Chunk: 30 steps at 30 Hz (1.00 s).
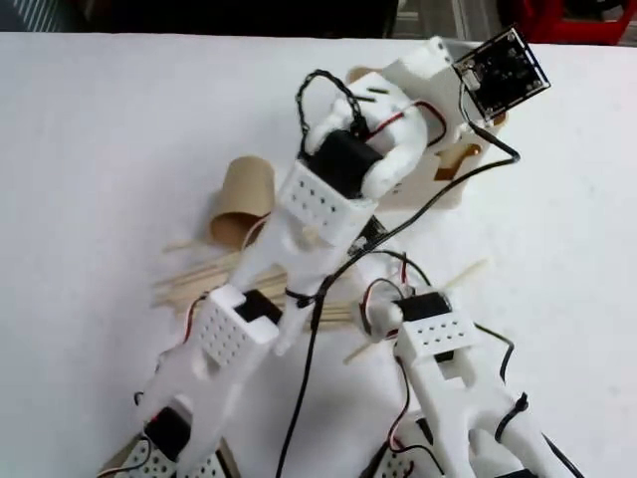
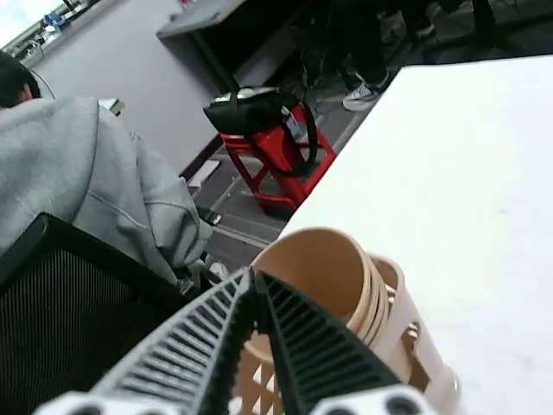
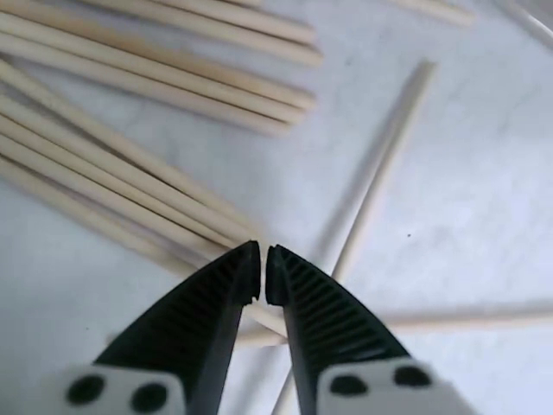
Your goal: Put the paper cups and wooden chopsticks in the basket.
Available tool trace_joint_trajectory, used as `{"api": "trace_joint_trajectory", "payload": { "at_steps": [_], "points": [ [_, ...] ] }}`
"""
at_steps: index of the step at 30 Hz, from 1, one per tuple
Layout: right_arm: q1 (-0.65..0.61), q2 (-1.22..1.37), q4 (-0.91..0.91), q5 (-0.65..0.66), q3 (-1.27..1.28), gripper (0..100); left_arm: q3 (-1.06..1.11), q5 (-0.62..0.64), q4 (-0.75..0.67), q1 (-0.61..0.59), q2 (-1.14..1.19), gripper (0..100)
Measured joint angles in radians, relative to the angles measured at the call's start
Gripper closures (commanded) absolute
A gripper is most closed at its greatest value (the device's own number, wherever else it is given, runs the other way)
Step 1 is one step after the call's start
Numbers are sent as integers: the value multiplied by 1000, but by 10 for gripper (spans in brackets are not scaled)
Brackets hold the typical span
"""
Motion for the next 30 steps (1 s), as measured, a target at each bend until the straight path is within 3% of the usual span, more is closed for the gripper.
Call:
{"api": "trace_joint_trajectory", "payload": {
  "at_steps": [8,13,18,23,30],
  "points": [
    [0,0,0,0,0,971,-109,0,353,-74,-68,967],
    [0,0,0,0,0,971,-127,0,552,-129,-101,883],
    [0,0,0,0,0,971,-91,0,591,-241,-155,849],
    [0,0,0,0,0,971,103,-52,591,-285,-310,849],
    [0,0,0,0,0,971,628,-224,591,-302,-686,853]
  ]
}}
